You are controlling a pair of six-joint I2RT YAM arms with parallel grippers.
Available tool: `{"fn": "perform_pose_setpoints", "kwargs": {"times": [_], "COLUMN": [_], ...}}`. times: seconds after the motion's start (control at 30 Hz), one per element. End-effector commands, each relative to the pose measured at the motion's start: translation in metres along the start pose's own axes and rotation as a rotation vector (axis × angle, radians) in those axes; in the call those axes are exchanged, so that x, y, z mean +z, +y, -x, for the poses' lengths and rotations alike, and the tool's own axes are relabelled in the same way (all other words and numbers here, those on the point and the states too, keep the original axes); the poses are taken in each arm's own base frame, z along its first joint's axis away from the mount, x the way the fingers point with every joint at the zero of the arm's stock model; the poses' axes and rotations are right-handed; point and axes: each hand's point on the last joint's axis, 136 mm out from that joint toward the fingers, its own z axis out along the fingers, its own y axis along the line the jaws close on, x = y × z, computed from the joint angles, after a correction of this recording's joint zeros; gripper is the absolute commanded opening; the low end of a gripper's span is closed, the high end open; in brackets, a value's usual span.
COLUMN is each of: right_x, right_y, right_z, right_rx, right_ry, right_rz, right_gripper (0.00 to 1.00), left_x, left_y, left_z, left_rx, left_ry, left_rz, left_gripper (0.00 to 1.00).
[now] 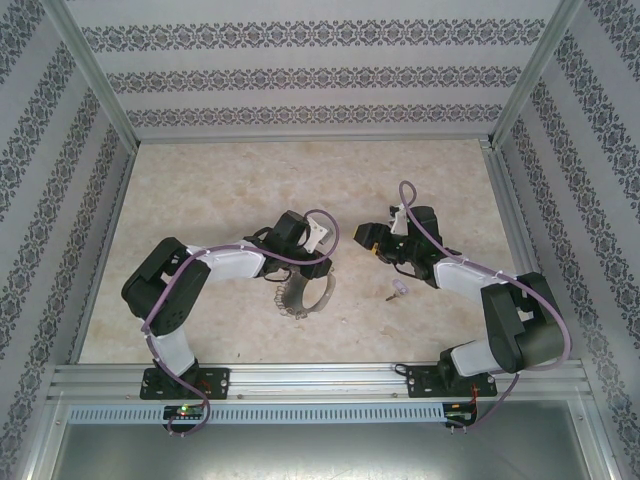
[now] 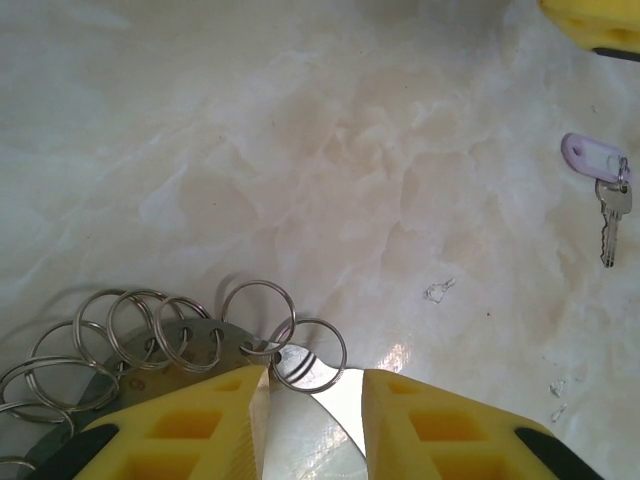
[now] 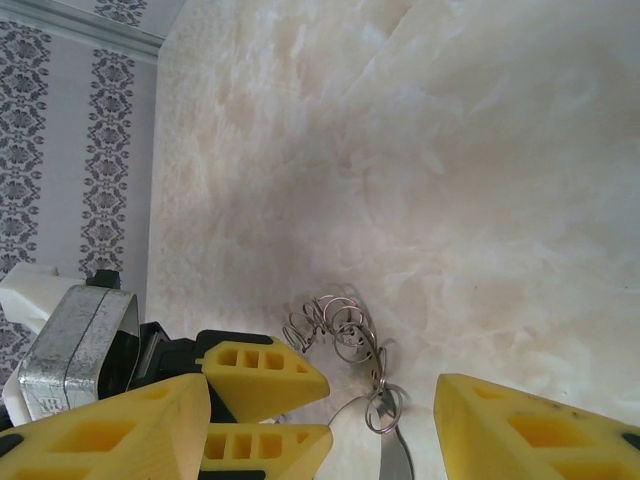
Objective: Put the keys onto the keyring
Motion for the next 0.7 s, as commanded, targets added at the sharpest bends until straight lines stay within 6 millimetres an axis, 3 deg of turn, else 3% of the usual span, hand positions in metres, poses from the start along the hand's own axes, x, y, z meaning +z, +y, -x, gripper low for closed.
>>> {"fn": "perform_pose_setpoints", "kwargs": {"times": [0.0,0.2,0.43,0.67], "right_x": [-0.006,-0.010,-0.014,-0.017], "right_y": [0.002,0.002,0.004,0.002], "right_z": [-0.001,-0.003,-0.004,-0.007], "right_rx": [-0.021,-0.026,-0.041,-0.050], "right_ry": [-0.003,-0.005,-0.011,-0.013], "right_rz": [0.013,0.005,0.003,0.000], "right_gripper": [0.61,0.61,0.61,0.61], "left_x": [-0.011,-0.016,-0.001,0.011], "left_y": [-0.004,0.001,-0.006,-0.007], "left_z": [0.002,-0.014,-0.029,-0.026], "left_rx": [0.039,0.142,0.271,0.318], "left_ry": [-0.002,0.063,0.152,0.125], "left_rz": [0.019,0.136,0.217,0.264], "left_gripper": [0.30,0.30,0.29,0.29]}}
